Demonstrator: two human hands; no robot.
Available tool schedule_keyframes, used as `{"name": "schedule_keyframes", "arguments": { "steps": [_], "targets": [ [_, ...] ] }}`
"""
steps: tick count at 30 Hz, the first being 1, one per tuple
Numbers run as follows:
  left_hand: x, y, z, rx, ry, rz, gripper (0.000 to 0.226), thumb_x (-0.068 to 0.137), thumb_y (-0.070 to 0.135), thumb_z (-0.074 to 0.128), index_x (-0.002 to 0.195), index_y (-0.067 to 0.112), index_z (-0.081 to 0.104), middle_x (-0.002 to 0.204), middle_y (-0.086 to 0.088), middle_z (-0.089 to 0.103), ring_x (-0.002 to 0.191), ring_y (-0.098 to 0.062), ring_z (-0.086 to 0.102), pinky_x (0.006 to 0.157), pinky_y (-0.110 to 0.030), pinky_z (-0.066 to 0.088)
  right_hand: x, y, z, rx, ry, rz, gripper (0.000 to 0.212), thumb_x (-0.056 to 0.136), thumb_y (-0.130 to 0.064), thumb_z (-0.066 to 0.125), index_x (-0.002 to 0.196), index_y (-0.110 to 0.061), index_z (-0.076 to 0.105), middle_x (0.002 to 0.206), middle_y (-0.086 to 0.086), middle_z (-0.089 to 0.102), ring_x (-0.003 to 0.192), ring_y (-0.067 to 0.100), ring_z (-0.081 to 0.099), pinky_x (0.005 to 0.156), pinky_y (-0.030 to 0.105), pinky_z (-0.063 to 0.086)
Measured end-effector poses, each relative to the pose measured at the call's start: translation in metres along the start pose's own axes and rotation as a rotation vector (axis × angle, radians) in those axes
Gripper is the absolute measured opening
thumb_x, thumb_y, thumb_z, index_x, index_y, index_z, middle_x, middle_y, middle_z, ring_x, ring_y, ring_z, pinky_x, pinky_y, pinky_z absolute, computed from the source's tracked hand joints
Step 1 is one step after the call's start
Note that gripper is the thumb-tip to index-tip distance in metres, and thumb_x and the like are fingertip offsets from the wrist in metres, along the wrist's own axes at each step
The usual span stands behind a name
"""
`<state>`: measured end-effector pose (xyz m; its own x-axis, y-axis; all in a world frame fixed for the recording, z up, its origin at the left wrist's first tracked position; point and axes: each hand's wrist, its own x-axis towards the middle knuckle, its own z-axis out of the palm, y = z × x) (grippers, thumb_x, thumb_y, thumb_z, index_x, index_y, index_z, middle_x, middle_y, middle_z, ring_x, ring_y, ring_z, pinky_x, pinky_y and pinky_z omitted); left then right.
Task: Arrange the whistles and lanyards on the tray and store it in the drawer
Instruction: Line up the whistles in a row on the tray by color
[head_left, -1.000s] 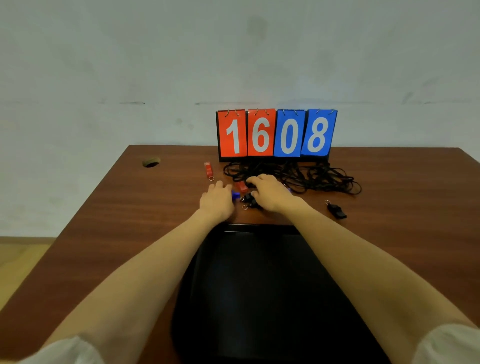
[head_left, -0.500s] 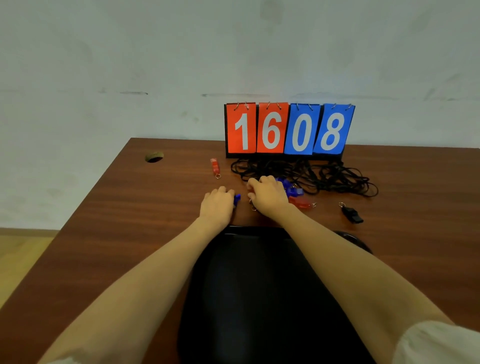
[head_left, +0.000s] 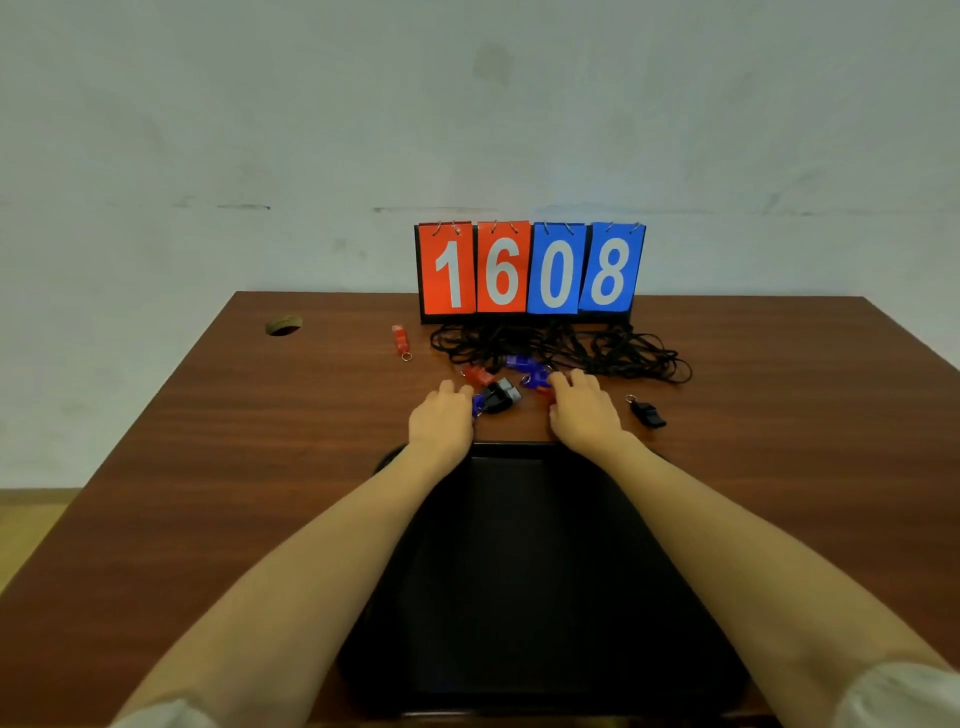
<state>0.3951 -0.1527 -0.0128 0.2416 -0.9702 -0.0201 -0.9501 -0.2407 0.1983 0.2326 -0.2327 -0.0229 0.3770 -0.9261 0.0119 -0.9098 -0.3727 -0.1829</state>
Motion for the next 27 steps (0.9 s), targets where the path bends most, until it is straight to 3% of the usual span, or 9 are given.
{"name": "schedule_keyframes", "arguments": {
  "steps": [4, 9, 17, 21, 23, 27],
  "targets": [
    [0.000, 0.003, 0.004, -0.013, -0.048, -0.031, 0.033, 0.094, 0.024, 0.053, 0.123, 0.009, 0.048, 0.120, -0.012, 0.052, 0.107, -0.032, 0.056, 0.080, -0.038, 0.047, 0.014, -0.004, -0.001, 0.119, 0.017, -0.007, 0.048, 0.098, -0.021, 0.042, 0.145, -0.016, 0.031, 0.149, 0.011, 0.032, 0.137, 0.030, 0.030, 0.107, 0.044, 0.035],
    [0.005, 0.001, 0.006, -0.023, -0.055, -0.046, 0.032, 0.093, 0.025, 0.055, 0.119, 0.006, 0.051, 0.118, -0.013, 0.054, 0.108, -0.032, 0.056, 0.082, -0.038, 0.047, 0.033, -0.009, 0.006, 0.134, -0.066, 0.046, 0.043, 0.096, -0.023, 0.047, 0.138, -0.013, 0.038, 0.138, 0.013, 0.045, 0.128, 0.032, 0.040, 0.102, 0.045, 0.038],
    [-0.003, -0.005, -0.006, -0.158, 0.141, 0.003, 0.034, 0.093, 0.009, 0.050, 0.127, 0.012, 0.046, 0.122, -0.011, 0.048, 0.105, -0.028, 0.054, 0.080, -0.037, 0.049, 0.032, -0.009, 0.006, 0.283, 0.153, 0.070, 0.024, 0.089, -0.013, 0.059, 0.112, -0.014, 0.052, 0.113, 0.008, 0.062, 0.106, 0.026, 0.057, 0.093, 0.040, 0.046],
    [-0.027, -0.002, -0.018, -0.275, 0.198, 0.054, 0.043, 0.095, 0.017, 0.051, 0.136, 0.013, 0.040, 0.127, -0.009, 0.045, 0.103, -0.026, 0.058, 0.084, -0.037, 0.052, 0.012, -0.017, -0.013, 0.535, 0.321, 0.029, 0.036, 0.093, -0.012, 0.054, 0.129, -0.018, 0.048, 0.121, 0.006, 0.057, 0.115, 0.021, 0.053, 0.091, 0.034, 0.050],
    [-0.045, -0.001, -0.020, -0.310, 0.164, 0.060, 0.047, 0.095, 0.017, 0.051, 0.139, 0.014, 0.037, 0.126, -0.008, 0.047, 0.104, -0.026, 0.058, 0.085, -0.036, 0.051, -0.006, -0.025, -0.021, 0.452, 0.337, -0.057, 0.043, 0.096, -0.015, 0.050, 0.138, -0.021, 0.042, 0.123, 0.006, 0.055, 0.119, 0.020, 0.048, 0.095, 0.033, 0.047],
    [-0.084, -0.008, -0.014, -0.225, 0.054, 0.055, 0.033, 0.092, 0.012, 0.053, 0.124, 0.014, 0.050, 0.120, -0.006, 0.051, 0.112, -0.023, 0.050, 0.092, -0.033, 0.043, -0.053, -0.036, -0.017, 0.360, 0.256, -0.124, 0.039, 0.099, -0.023, 0.044, 0.137, -0.021, 0.044, 0.125, 0.004, 0.053, 0.121, 0.018, 0.043, 0.096, 0.030, 0.042]
  ]
}}
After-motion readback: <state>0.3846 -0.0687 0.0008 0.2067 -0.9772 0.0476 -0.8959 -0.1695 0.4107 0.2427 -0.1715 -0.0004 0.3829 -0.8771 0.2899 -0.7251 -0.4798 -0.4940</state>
